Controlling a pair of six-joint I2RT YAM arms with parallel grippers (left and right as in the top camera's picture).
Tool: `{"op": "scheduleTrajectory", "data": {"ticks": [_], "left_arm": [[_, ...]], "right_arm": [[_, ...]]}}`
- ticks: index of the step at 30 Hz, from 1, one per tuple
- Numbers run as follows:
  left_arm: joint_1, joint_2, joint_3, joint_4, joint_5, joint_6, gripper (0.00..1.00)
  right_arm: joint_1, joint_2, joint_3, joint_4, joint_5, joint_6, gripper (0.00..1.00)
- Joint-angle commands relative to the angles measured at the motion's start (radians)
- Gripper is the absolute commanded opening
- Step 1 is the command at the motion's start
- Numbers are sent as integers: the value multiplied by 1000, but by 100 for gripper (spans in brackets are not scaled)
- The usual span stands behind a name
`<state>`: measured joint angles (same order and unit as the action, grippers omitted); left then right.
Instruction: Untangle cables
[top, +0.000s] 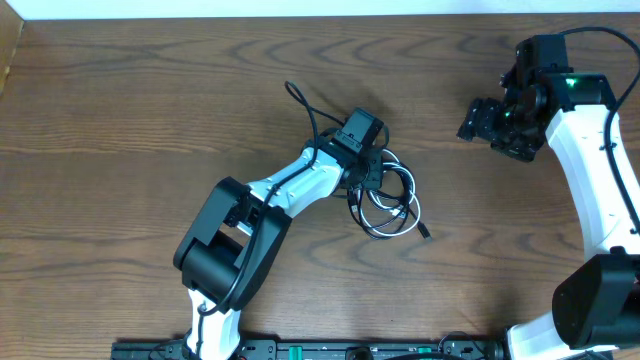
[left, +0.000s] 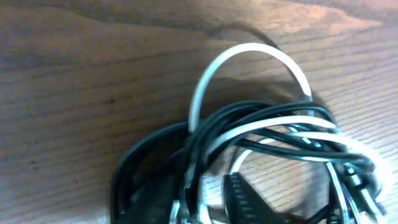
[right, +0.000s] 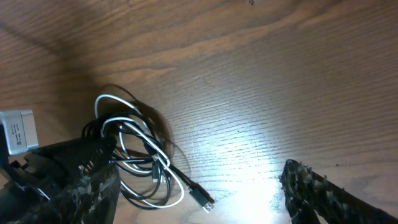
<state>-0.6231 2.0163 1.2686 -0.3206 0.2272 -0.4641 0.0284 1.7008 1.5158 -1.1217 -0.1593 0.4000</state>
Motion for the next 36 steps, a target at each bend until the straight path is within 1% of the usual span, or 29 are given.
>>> {"op": "scheduleTrajectory", "data": {"ticks": [1,2,7,10,12,14,20,21,25,32,36], "left_arm": [[-5,32,13,-10,-14,21,10],[-5,32,13,-8,-14,21,8],[-3,24,15,3,4,33,7],[3,2,19,0,84,113,7],[10,-21,19,-12,130,124,7],[19,-44,19,-19,212,155,7],[63,-88,19,-42,536,235,7],[73,-89,19,-42,613,256,7],[96,-89,19,-50,779,300,8],[111,-93,19,-64,908,382,7],[127,-119,19,-72,919,382,8]], "right_arm": [[-2,-1,6,-1,11,-20,79],[-2,-1,6,-2,11,-20,79],[-2,-1,6,-16,11,-24,79],[-2,-1,6,-19,11,-35,79],[-1,-1,6,-20,10,-35,79],[0,-1,6,-21,-7,-56,79],[-1,-1,6,-23,-82,-132,79],[-1,-1,6,-23,-101,-152,79],[-1,-1,6,-31,-171,-211,79],[-1,-1,6,-39,-274,-263,79],[-3,-1,6,-35,-309,-263,79]]}}
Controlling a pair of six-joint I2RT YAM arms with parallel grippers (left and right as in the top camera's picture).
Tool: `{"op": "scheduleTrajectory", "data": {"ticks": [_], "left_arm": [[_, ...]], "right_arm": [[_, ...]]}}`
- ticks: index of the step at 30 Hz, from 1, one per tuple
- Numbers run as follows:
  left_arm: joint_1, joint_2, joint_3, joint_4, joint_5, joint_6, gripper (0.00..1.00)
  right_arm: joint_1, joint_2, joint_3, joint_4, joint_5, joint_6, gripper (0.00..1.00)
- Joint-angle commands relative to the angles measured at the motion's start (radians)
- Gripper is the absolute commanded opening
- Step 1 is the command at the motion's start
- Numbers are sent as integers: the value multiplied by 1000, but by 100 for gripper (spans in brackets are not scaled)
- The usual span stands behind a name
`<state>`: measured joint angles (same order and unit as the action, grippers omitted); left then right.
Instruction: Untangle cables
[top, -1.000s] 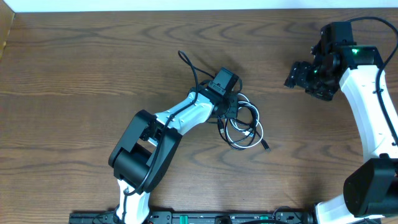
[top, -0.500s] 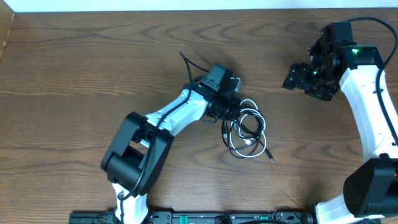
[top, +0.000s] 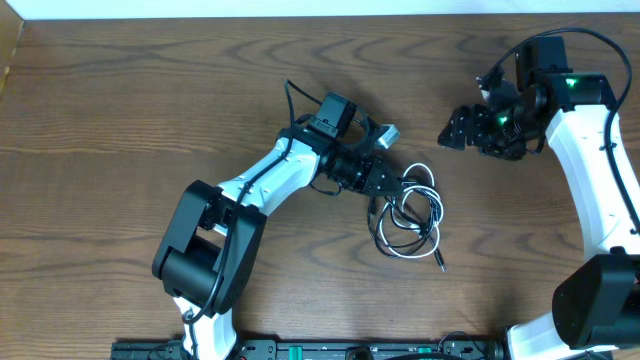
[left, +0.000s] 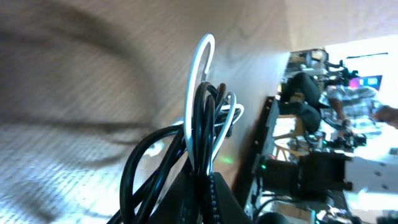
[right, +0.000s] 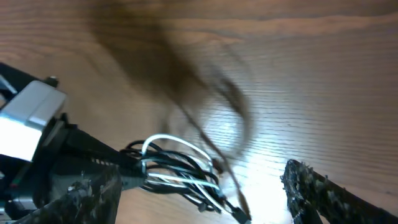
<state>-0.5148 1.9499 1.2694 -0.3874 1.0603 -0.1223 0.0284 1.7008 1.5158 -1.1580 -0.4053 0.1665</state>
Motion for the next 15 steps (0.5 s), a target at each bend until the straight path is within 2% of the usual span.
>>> {"op": "scheduleTrajectory", "data": {"ticks": [1,7,15], "left_arm": [[23,-62,19,-5,86,40,7],[53,-139,19,-1,100,41,7],[61,-168,19,61,349,62,7]], "right_arm": [[-3,-1,6,3,-73,-31,79],[-3,-1,6,27,-132,-45,80],[-3,-1,6,77,-253,-79,80]]}}
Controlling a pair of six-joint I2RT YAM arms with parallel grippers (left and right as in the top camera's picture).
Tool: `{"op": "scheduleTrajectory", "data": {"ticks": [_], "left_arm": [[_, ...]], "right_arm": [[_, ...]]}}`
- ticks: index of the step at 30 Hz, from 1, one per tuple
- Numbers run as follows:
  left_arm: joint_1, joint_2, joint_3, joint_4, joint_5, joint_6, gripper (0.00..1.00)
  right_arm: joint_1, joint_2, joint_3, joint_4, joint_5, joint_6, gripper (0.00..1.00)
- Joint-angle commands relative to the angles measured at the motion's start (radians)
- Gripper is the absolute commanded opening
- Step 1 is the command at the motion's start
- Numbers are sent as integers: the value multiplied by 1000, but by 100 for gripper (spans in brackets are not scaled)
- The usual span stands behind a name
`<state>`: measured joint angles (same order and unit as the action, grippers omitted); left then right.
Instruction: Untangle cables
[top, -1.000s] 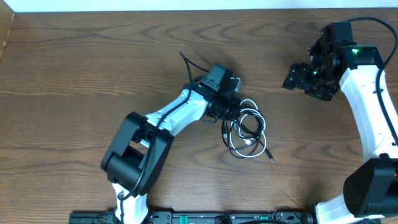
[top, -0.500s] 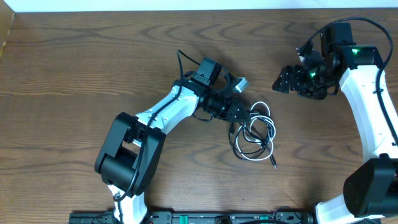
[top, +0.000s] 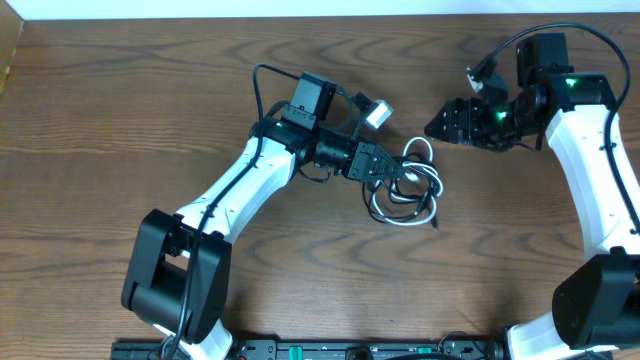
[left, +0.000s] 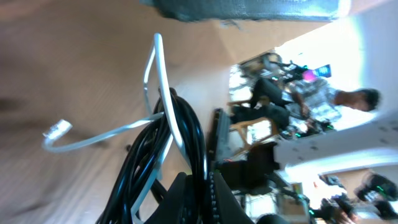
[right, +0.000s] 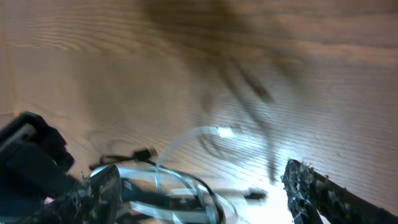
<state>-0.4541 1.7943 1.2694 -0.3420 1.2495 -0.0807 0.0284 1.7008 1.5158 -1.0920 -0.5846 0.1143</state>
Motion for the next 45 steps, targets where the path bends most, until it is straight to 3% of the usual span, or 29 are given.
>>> {"op": "scheduleTrajectory", "data": {"ticks": [1,4,9,15,19,23,28,32,40,45], "left_arm": [[1,-12,19,27,182,20,7],[9,-12,19,77,237,-15,7],[39,-12,19,194,245,-178,8],[47,-13,19,346,222,-321,8],[62,-12,18,346,120,-372,7],[91,-12,18,344,18,-447,8],[128,-12,18,345,-85,-558,8],[139,-12,18,348,-87,-573,8],[139,-12,18,354,-88,-643,7],[139,-12,18,408,-86,-721,7]], "right_arm": [[-2,-1,6,16,-76,-26,80],[-1,-1,6,34,-80,-26,79],[20,-1,6,85,-60,22,77],[72,-1,6,126,65,91,76],[49,-1,6,161,12,81,73],[8,-1,6,175,-135,-25,73],[-18,0,6,145,-140,-79,72],[16,2,2,129,-139,-119,69],[126,3,-58,189,16,-69,64],[191,3,-117,274,188,84,66]]}}
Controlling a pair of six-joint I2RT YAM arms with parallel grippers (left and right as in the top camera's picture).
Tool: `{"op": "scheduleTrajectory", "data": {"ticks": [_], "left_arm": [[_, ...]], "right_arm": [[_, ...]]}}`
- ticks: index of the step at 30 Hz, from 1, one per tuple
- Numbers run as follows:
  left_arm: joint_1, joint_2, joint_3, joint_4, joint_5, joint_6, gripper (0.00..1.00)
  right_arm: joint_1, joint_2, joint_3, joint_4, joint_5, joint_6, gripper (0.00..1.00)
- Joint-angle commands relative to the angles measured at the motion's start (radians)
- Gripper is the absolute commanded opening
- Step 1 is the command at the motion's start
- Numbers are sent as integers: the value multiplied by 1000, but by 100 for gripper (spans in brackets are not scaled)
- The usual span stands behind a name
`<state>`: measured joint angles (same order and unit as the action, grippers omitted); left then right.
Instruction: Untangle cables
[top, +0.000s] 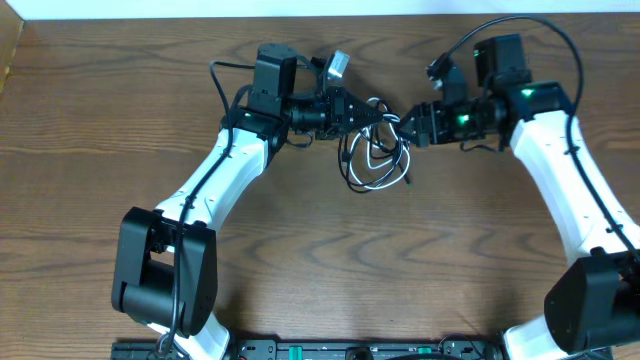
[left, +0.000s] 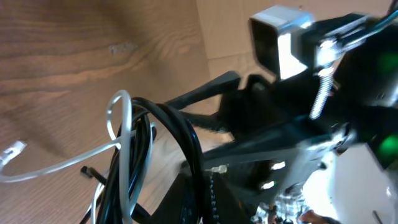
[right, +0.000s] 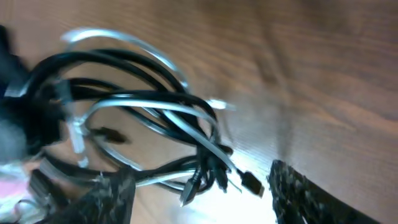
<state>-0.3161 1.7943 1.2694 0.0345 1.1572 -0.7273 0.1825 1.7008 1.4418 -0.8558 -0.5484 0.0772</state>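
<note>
A tangled bundle of black and white cables (top: 374, 158) hangs from my left gripper (top: 360, 112), which is shut on its upper loops at the back middle of the table. In the left wrist view the loops (left: 127, 152) rise from between the fingers (left: 198, 200). My right gripper (top: 408, 124) is open and faces the bundle from the right, almost touching it. In the right wrist view the bundle (right: 140, 121) fills the middle. Its loose plug ends (right: 247, 182) hang between the two spread fingers (right: 301, 193) of my right gripper (right: 200, 198).
The brown wooden table (top: 110, 120) lies under both arms. A pale wall edge (top: 200, 8) runs along the far side. A black rail (top: 330, 350) borders the near edge.
My left gripper has carried the bundle back and slightly left, toward the far edge. The right gripper has come in to the left and now sits right beside the bundle, fingers around its ends.
First my left gripper was down on the bundle at the table's middle, with the right gripper far off to the right. Then the left held the bundle turned sideways, then further up the table. Now it holds it at the back, the right gripper beside it.
</note>
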Motion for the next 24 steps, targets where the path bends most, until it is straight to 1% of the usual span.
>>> {"op": "scheduleTrajectory", "data": {"ticks": [1,6,9,11,13,16,20,24], "left_arm": [[1,-12,18,49,10,-94,7],[1,-12,18,163,36,-182,7],[10,-18,18,258,50,-251,7],[26,-28,18,346,39,-282,7],[50,-43,18,409,18,-298,8],[97,-60,18,429,-13,-303,8],[157,-61,18,420,-3,-302,7],[191,-61,18,414,24,-261,7]], "right_arm": [[50,3,-64,68,192,166,66],[88,5,-188,243,317,374,66],[77,5,-248,245,473,557,64],[54,5,-282,242,508,617,61],[22,5,-310,243,504,618,60],[-28,5,-339,240,463,592,55],[-73,5,-352,236,379,484,47],[-77,5,-352,239,261,341,41]]}}
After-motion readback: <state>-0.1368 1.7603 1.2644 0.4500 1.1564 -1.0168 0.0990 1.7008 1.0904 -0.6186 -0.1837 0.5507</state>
